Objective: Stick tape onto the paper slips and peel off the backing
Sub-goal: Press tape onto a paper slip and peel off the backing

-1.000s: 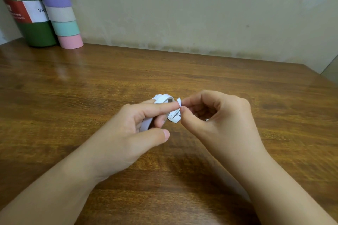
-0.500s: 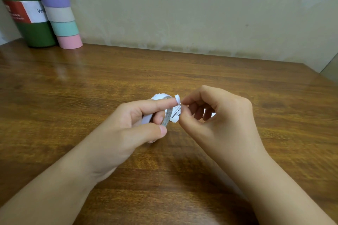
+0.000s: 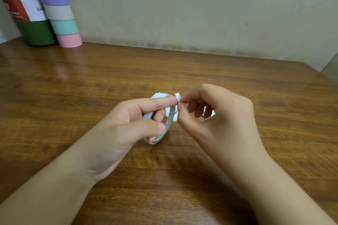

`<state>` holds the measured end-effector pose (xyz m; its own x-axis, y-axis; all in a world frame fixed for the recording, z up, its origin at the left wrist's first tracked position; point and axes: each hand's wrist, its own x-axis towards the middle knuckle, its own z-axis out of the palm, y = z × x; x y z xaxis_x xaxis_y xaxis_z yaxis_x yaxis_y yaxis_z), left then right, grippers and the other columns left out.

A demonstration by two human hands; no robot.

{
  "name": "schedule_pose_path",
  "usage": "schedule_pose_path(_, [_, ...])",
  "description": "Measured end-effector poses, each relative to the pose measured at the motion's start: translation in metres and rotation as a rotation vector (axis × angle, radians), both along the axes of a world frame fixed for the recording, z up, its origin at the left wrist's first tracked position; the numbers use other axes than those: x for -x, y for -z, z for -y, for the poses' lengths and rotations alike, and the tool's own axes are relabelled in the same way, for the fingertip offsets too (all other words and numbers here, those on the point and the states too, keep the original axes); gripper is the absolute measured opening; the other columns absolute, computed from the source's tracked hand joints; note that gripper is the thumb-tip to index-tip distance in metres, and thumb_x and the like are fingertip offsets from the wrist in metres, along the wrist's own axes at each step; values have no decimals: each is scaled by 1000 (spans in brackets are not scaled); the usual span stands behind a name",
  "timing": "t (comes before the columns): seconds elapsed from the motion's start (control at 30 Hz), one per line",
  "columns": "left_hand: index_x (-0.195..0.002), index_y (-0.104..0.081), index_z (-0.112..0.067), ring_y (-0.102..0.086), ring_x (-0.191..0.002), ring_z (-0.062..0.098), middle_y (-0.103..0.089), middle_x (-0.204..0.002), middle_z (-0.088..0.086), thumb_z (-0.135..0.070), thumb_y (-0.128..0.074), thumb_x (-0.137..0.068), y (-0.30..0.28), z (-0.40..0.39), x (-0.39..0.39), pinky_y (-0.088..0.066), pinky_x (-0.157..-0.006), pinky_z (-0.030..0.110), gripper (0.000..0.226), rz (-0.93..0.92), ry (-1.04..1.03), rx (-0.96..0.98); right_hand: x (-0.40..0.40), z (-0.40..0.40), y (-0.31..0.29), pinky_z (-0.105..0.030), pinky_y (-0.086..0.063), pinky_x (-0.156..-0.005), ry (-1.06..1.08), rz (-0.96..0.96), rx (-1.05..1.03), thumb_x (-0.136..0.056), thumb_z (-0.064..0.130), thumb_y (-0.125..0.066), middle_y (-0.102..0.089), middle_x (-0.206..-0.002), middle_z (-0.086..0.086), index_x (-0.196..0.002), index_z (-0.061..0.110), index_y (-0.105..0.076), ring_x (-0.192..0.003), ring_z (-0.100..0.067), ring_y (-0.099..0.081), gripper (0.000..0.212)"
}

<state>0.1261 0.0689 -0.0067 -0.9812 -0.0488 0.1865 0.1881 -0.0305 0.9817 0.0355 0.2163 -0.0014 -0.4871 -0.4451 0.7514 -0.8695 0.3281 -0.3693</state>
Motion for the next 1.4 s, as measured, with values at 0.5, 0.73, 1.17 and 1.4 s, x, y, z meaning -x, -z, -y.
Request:
schedule_pose_path(0.5, [-104,-69,-45,-42,-75,10,-43,-75,-11,-34,-61,-59,-1,-4,-2,-38,-72,20,47,-3,-44,198,-2,2,1,-29,-40,-50,57,-54,-31,-71,15,-62,-49,-60,8,-68,14,-58,-56,-12,-46,6])
schedule_pose_path(0.73, [-105,-69,-44,-41,-72,15,-44,-74,-13,-40,-61,-59,0,-4,-1,-34,-69,30,47,16,-108,268,0,1,1,-19,-34,-53,54,-19,-53,-69,16,-62,-46,-59,10,-66,15,-56,-56,-9,-43,7])
schedule_pose_path(1.17, [-104,-68,-45,-42,-69,17,-44,-73,-14,-36,-63,-62,0,-4,-1,-36,-68,33,43,35,-128,311,3,1,1,-18,-35,-54,72,15,-33,-67,16,-62,-47,-56,9,-64,16,-54,-59,-12,-43,8])
schedule_pose_path(1.4, [-103,-70,-44,-40,-69,19,-43,-73,-13,-39,-62,-60,0,-3,-1,-35,-68,34,44,21,-136,307,4,0,0,-15,-35,-57,47,53,-37,-72,19,-65,-51,-59,9,-67,17,-58,-63,-11,-46,9])
